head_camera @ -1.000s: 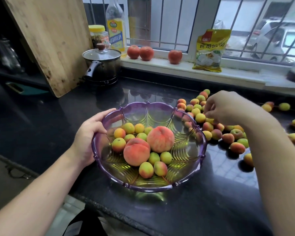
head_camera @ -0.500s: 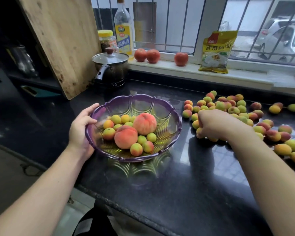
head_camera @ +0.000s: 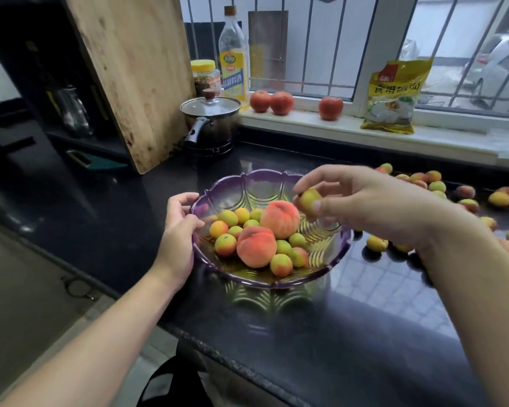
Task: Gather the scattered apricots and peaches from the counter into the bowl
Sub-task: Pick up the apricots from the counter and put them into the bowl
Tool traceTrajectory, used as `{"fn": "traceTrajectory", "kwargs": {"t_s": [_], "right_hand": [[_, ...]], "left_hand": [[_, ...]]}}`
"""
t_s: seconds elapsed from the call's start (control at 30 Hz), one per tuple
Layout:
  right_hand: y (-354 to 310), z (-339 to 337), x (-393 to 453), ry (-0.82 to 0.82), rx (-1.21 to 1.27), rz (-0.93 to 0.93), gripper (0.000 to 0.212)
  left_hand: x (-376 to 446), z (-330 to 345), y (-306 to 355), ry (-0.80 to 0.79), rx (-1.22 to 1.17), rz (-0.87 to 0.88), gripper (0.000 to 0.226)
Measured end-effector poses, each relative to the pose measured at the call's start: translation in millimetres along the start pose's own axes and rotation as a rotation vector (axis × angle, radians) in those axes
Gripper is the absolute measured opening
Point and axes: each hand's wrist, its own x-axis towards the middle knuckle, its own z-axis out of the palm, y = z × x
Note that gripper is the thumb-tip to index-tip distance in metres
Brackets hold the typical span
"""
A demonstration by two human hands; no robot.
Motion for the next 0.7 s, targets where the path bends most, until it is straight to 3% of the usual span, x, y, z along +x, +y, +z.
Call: {"fn": "traceTrajectory", "kwargs": {"t_s": [0.2,0.3,0.53,0.7], "right_hand": [[-1,30,9,-0.047,-0.297,0.045,0.017],[0,39,10,-0.093,-0.478,0.111,0.032],[1,63,19,-0.123,-0.604,0.134,0.012],[-1,72,22,-0.040,-0.653,0.160,0.021]], "left_hand": [[-6,2,-3,0.056,-0.036,0.007,0.033],[-8,1,-1,0.057,-0.002,0.012,0.028],[-7,3,-3,0.059,0.016,0.047,0.022],[-5,1,-6,0.047,0.038,0.031,0.022]]}}
